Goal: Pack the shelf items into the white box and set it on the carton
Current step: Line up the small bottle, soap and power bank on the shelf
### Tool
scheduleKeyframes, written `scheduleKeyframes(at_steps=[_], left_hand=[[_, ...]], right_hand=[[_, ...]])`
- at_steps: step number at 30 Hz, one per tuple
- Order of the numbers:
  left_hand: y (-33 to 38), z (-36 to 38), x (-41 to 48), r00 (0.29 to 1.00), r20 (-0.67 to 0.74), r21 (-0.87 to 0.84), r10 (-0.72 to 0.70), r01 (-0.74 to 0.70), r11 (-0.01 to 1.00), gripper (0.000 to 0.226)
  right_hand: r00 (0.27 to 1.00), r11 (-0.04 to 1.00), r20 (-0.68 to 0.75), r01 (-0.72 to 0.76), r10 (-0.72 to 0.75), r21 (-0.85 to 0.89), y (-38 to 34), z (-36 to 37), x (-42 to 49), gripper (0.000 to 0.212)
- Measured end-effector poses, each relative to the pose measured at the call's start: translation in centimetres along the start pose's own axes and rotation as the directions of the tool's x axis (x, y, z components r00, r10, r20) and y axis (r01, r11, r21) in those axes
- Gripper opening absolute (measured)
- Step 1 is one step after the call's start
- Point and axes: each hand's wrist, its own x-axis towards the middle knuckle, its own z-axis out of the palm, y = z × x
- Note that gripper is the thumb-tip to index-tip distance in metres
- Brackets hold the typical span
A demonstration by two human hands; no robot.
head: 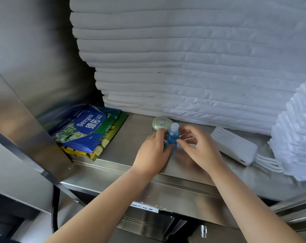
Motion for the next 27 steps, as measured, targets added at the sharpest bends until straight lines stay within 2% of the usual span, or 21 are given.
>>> scheduleKeyframes(at_steps=[3, 6, 9, 13, 21, 27], left_hand=[[-0.9, -0.7, 0.0, 1.0, -0.011, 0.03, -0.009, 0.01, 0.999, 0.031], [-2.5, -1.8, 0.1, 0.997, -0.031, 0.049, -0.07, 0.072, 0.996, 0.032], [-4.1, -3.1, 0.6, 0.992, -0.058, 0.099, -0.115, 0.12, 0.988, 0.031], [-5.9, -4.4, 1.8, 0.984, -0.085, 0.127, -0.157, 0.167, 0.978, 0.033], [-7.4, -4.4, 4.4, 0.97, -0.129, 0.272, -0.204, 0.232, 0.934, 0.029], [-7.6, -4.1, 4.4, 0.97, -0.137, 0.247, -0.202, 0.231, 0.941, 0.032]], right_hand=[[0.998, 1.0, 0.053, 0.024, -0.025, 0.016, -0.4, 0.6, 0.3, 0.035], [0.991, 0.974, 0.057, 0.132, -0.124, -0.184, -0.2, 1.0, 0.2, 0.036], [0.978, 0.927, 0.074, 0.209, -0.196, -0.311, 0.0, 1.1, 0.2, 0.036], [0.966, 0.854, 0.189, 0.248, -0.179, -0.457, 0.5, 1.8, 0.4, 0.047], [0.962, 0.858, 0.242, 0.23, -0.128, -0.459, 0.7, 2.3, 1.3, 0.054], [0.954, 0.838, 0.259, 0.261, -0.149, -0.478, 0.8, 2.5, 1.3, 0.055]])
